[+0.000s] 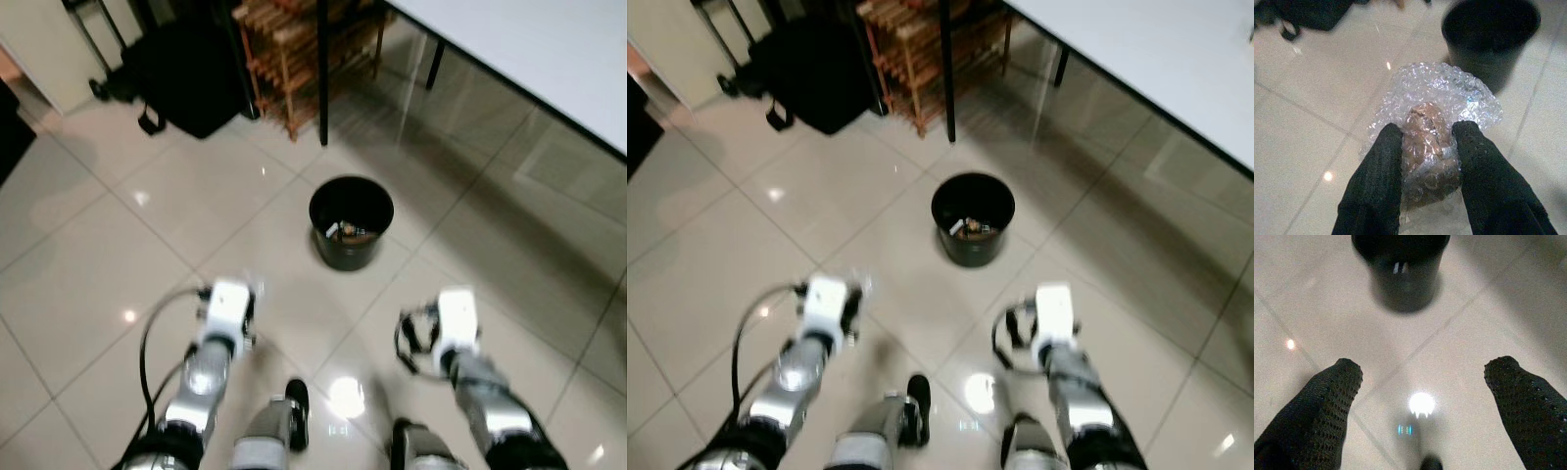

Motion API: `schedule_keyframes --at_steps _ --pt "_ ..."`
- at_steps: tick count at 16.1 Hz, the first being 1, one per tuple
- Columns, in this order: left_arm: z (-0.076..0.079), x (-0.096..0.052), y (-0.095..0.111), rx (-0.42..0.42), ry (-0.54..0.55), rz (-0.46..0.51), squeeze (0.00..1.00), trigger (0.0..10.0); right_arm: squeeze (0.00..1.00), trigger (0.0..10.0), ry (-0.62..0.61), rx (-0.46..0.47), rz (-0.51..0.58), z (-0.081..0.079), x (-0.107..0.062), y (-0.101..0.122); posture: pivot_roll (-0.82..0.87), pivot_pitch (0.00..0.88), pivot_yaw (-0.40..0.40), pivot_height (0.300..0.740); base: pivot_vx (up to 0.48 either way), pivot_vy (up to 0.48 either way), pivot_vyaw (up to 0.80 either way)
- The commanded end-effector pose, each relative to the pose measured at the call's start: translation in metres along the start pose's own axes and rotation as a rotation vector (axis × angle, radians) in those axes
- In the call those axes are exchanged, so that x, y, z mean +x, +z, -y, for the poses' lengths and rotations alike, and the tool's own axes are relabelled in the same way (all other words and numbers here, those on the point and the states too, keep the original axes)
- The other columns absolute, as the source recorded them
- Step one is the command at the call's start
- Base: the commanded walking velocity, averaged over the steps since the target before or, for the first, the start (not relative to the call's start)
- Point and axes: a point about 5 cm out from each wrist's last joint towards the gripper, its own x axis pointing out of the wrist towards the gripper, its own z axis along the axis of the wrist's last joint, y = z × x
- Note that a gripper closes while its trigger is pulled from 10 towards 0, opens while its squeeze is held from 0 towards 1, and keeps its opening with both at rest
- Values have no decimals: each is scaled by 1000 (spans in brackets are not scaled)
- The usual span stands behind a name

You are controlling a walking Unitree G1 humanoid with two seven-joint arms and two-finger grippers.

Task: Picking trash to rubbish bin

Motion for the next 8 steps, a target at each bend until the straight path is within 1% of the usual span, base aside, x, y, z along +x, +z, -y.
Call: schedule_keyframes --at_steps 1,2,4,8 --pt "3 -10 -25 21 -17 -91 0 10000 0 10000 18 -17 -81 -5 -5 -24 36 285 74 740 0 0 0" --pt "7 -17 -42 29 -33 -166 0 10000 0 10000 8 -27 -168 -3 -11 -47 42 284 76 740 0 0 0" --pt "8 -22 -52 35 -44 -201 0 10000 0 10000 10 -23 -187 -2 -13 -54 42 288 75 740 0 0 0" --pt "8 -23 -56 57 -54 -221 0 10000 0 10000 -5 -5 -190 2 -11 -54 48 293 77 740 0 0 0"
